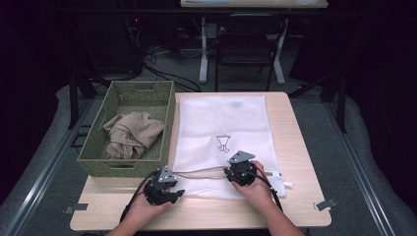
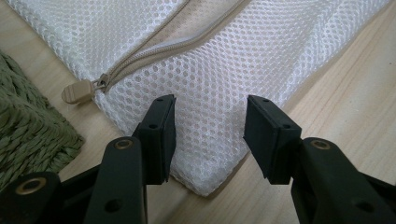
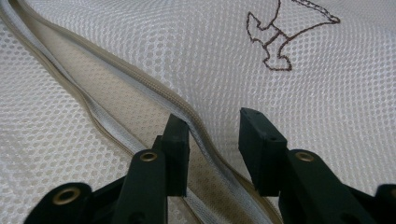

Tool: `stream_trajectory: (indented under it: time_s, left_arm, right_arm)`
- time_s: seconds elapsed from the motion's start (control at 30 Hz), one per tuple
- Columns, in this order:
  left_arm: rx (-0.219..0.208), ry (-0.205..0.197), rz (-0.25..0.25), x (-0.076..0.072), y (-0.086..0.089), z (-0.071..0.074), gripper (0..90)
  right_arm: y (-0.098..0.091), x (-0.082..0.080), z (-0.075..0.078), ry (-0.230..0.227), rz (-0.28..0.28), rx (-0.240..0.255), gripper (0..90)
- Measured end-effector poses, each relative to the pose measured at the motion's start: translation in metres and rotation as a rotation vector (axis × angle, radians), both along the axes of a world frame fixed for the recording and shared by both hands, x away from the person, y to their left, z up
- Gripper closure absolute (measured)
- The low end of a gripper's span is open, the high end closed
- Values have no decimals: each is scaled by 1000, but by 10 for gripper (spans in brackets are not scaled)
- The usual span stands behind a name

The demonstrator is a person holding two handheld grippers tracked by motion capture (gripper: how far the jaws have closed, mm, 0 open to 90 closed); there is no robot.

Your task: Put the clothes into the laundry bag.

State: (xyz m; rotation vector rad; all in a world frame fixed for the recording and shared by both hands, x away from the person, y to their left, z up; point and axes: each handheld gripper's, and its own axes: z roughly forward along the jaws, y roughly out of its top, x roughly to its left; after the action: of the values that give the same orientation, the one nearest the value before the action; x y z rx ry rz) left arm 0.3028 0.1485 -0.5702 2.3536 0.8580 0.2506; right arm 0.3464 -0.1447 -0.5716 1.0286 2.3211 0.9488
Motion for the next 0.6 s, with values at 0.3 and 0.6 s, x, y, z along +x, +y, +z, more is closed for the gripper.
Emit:
stream_trajectory:
  time_s: [0.3,0.6]
  left_arm:
    - [-1,1,1,0,0,0,530]
    - [-7,0,7,0,-1,-1,530]
  right_arm:
    - [1,0,1,9,-10,11,741]
    - [0,0,3,33,-8,31,807]
